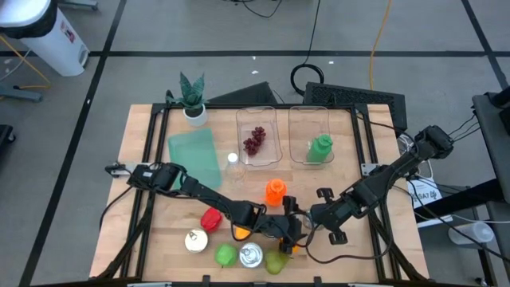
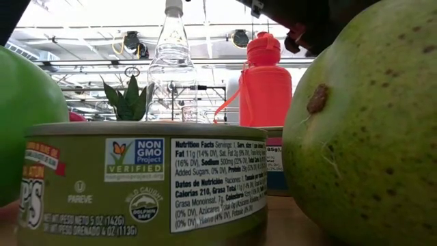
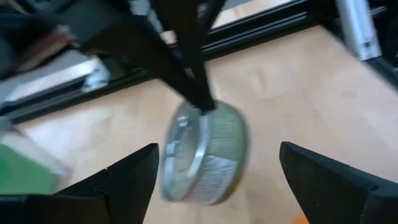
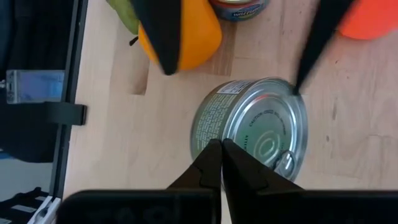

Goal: Pick & Place Food Item
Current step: Put the right green tuna can into the blue bin

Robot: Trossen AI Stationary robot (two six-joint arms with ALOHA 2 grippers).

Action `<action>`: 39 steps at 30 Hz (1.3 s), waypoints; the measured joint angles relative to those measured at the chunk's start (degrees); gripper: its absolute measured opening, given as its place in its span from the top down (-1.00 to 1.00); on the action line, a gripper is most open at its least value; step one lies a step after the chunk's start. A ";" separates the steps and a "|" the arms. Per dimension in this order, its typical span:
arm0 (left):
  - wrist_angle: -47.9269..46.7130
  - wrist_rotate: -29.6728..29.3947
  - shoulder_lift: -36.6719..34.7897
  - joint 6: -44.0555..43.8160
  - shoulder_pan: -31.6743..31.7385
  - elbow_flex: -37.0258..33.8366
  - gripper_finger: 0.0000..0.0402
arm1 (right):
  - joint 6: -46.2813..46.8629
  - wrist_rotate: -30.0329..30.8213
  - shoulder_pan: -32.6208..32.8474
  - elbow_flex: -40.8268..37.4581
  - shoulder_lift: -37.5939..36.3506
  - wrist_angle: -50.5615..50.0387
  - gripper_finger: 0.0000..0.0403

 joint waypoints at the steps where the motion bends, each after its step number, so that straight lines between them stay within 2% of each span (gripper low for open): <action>1: -0.17 -1.32 -0.01 0.74 -0.05 0.00 -0.74 | 0.16 -0.07 -0.18 0.00 0.00 -0.02 1.00; 5: -1.61 -4.48 -0.02 1.93 -0.10 0.00 -0.81 | 0.41 -0.13 -0.34 0.00 0.00 -0.02 1.00; 12: -2.62 -4.16 -0.02 4.07 -0.10 0.00 -0.91 | 0.36 -0.37 -1.13 -0.02 -0.52 0.12 1.00; 23: -2.69 -4.35 -0.02 3.00 0.51 0.00 -0.92 | 0.20 -0.12 -1.44 -0.02 -2.49 2.59 1.00; 31: -1.89 -1.43 0.04 4.42 1.08 0.00 -0.87 | -1.11 -0.21 -1.46 -0.02 -2.61 6.00 1.00; 36: 5.15 1.70 3.30 9.05 1.67 0.02 -0.79 | -1.81 -1.54 -2.19 -0.02 -2.66 8.25 1.00; 39: 7.09 1.76 4.13 8.71 2.21 0.04 -0.69 | -1.81 -1.69 -2.56 -0.02 -2.67 8.63 1.00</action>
